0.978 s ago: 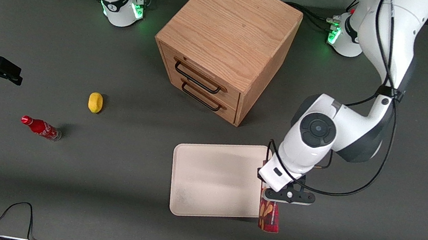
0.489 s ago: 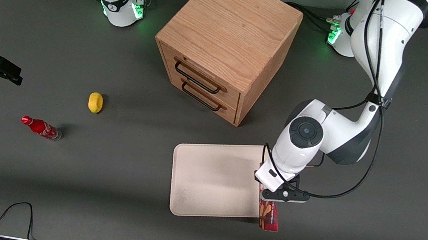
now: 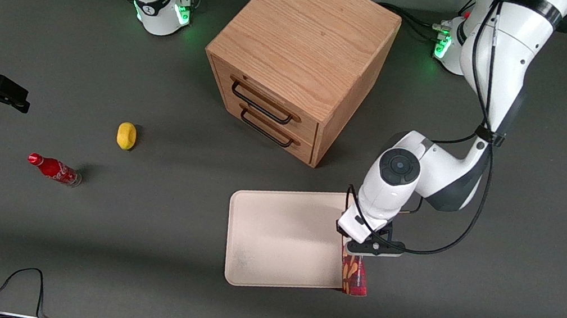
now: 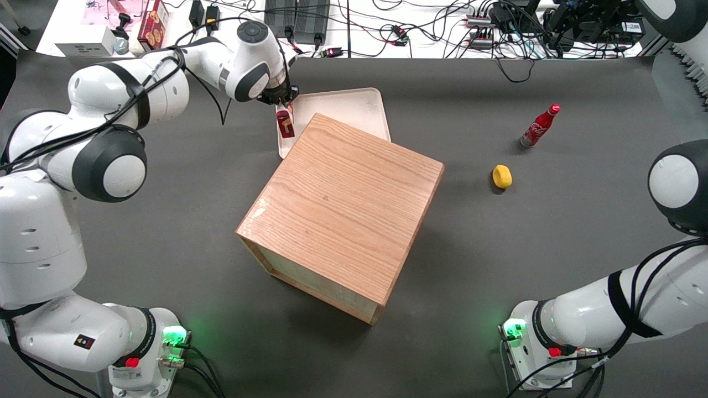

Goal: Place red cookie box on tray
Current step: 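Lower the box onto the tray and open the left gripper, then raise the left gripper away from the box on the tray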

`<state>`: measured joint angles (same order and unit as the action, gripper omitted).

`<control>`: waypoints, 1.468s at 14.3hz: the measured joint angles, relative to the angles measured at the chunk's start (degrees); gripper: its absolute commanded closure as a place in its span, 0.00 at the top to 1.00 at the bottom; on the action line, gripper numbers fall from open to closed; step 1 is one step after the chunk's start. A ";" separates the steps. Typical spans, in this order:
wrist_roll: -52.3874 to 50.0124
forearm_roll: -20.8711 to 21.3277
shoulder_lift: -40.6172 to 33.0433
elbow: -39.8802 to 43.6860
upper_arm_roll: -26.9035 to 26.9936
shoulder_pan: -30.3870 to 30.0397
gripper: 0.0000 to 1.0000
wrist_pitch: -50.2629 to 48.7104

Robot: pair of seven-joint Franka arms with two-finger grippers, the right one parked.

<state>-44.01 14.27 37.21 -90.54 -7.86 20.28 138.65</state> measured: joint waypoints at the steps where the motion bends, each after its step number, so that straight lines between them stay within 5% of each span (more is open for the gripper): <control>1: -0.63 0.19 -0.38 -0.90 0.00 0.03 0.00 0.59; 5: -1.54 0.31 -1.05 -2.46 0.00 0.12 0.00 1.72; 6: -1.79 0.32 -1.05 -2.71 0.00 0.12 0.21 1.92; 7: -2.00 0.34 -1.05 -2.95 0.00 0.12 0.99 2.15; 21: -2.57 0.40 -1.34 -3.35 0.19 0.08 1.00 2.77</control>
<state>-46.58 14.67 35.88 -93.88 -7.67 20.36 141.41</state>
